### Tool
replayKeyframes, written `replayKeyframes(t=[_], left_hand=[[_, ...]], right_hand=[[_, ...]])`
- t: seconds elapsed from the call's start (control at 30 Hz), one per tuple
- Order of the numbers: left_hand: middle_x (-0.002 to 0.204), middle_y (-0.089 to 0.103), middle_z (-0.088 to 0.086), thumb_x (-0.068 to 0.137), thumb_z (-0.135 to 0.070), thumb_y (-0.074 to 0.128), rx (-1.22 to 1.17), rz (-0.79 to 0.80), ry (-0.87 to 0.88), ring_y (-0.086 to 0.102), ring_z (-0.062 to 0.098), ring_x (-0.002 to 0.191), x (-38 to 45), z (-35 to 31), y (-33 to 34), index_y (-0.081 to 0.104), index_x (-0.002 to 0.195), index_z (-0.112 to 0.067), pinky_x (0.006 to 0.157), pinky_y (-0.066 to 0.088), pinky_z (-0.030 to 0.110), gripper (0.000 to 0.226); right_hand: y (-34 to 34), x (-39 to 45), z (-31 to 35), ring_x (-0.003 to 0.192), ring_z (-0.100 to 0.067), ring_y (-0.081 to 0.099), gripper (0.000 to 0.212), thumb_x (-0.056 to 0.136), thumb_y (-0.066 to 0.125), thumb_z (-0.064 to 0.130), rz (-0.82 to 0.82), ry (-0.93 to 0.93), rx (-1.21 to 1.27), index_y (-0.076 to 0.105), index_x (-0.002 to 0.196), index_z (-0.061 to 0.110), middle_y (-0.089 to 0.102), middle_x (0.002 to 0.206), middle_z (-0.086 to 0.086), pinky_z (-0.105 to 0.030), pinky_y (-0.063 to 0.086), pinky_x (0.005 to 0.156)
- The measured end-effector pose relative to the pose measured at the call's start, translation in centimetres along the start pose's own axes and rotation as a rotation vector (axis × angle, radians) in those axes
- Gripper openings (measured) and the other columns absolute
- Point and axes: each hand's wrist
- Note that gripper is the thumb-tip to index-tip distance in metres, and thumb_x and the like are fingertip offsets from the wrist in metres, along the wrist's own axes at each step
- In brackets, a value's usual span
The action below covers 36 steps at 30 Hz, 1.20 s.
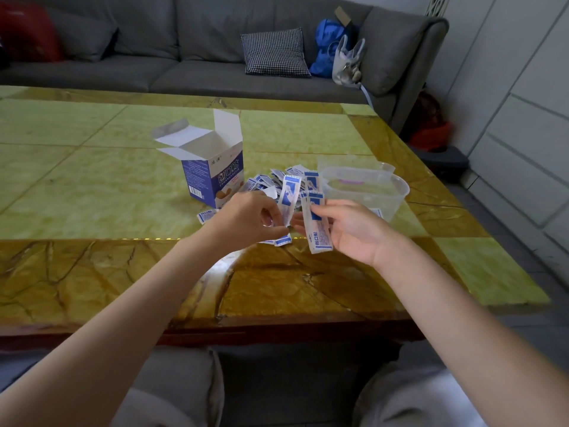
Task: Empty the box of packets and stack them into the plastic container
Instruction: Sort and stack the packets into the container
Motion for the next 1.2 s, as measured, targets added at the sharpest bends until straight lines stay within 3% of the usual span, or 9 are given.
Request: replayKeyframes(t=[0.23,0.4,0.47,0.6,0.73,0.9,1.0,1.1,1.2], left_hand=[[0.068,0.063,-0.009,0.076,-0.017,0.073,-0.195,0.073,-0.075,0.058,-0.002,0.057,0.3,-0.3,-0.1,0.07,0.081,-0.013,0.06,0.047,0.011,0.007],[0.109,0.062,0.001,0.084,0.001,0.057,0.001,0.009,0.033,0.059,0.012,0.102,0.6,0.9,-0.6,0.065,0.106,-0.016,0.09,0.05,0.029,0.029],[0.138,0.046,0.001,0.084,0.007,0.049,0.255,0.019,0.065,0.042,0.024,0.124,0.6,1.9,-0.5,0.053,0.126,-0.024,0.104,0.039,0.04,0.052],[0.155,0.01,-0.008,0.084,0.008,0.041,0.554,0.195,0.108,0.019,0.027,0.134,0.8,1.7,0.5,0.029,0.14,-0.038,0.107,0.034,0.043,0.074],[0.155,0.008,-0.011,0.088,-0.002,0.047,0.66,0.302,0.114,0.015,0.026,0.136,1.2,1.6,1.3,0.032,0.135,-0.045,0.107,0.034,0.045,0.065],[0.149,0.024,-0.011,0.089,-0.023,0.055,0.654,0.275,0.104,0.018,0.024,0.135,1.6,1.5,0.7,0.047,0.123,-0.035,0.107,0.03,0.042,0.036],[0.137,0.043,-0.006,0.084,-0.032,0.062,0.53,0.099,0.118,0.028,0.022,0.128,1.5,1.6,-0.2,0.062,0.106,-0.024,0.101,0.033,0.041,0.023],[0.1,0.061,-0.004,0.082,-0.03,0.064,0.304,-0.135,0.123,0.045,0.02,0.1,1.3,1.4,-1.0,0.066,0.091,-0.014,0.08,0.038,0.033,0.018],[0.078,0.062,0.0,0.088,-0.027,0.059,0.16,-0.132,0.054,0.056,0.019,0.076,1.0,1.0,-1.2,0.063,0.088,-0.006,0.069,0.045,0.032,0.022]], right_hand=[[0.6,-0.1,0.2,0.081,-0.016,0.059,0.019,0.095,0.042,0.002,0.063,-0.105,0.037,0.059,0.099,0.009,0.064,0.093,-0.006,-0.033,0.049,0.074],[0.7,0.1,0.1,0.07,-0.017,0.057,0.013,0.094,0.05,0.011,-0.327,-0.608,-0.953,0.052,0.106,0.004,0.063,0.086,-0.004,-0.014,0.043,0.058],[0.0,0.0,0.2,0.059,-0.013,0.051,0.023,0.095,0.047,0.007,-0.287,-0.755,-1.379,0.042,0.117,0.007,0.056,0.077,0.001,-0.017,0.039,0.046],[-1.0,0.2,-1.0,0.086,-0.021,0.061,0.017,0.095,0.046,0.011,-0.104,-0.534,-1.679,0.05,0.112,0.011,0.062,0.103,-0.006,-0.037,0.054,0.075],[-1.7,0.4,-1.7,0.099,-0.016,0.053,0.021,0.095,0.045,0.012,0.018,-0.416,-1.645,0.056,0.114,0.013,0.051,0.104,0.001,-0.03,0.046,0.085],[-2.1,0.4,-1.9,0.09,-0.01,0.048,0.016,0.093,0.051,0.012,-0.04,-0.467,-1.565,0.057,0.108,0.013,0.046,0.095,0.008,-0.017,0.032,0.066],[-1.8,0.2,-1.3,0.073,-0.01,0.049,0.014,0.091,0.055,0.015,-0.133,-0.483,-1.38,0.061,0.103,0.01,0.056,0.087,0.005,-0.01,0.033,0.054],[-1.1,-0.2,-0.5,0.075,-0.021,0.06,0.017,0.089,0.058,0.019,-0.169,-0.48,-1.079,0.064,0.101,0.007,0.065,0.085,-0.004,-0.021,0.048,0.066],[-0.7,-0.6,0.3,0.09,-0.026,0.065,0.008,0.089,0.059,0.015,-0.191,-0.4,-0.738,0.065,0.095,0.013,0.069,0.096,-0.007,-0.044,0.051,0.084]])
Point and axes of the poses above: each hand's wrist, its own x-axis towards the middle knuckle, its own y-axis out of the palm, z = x × y
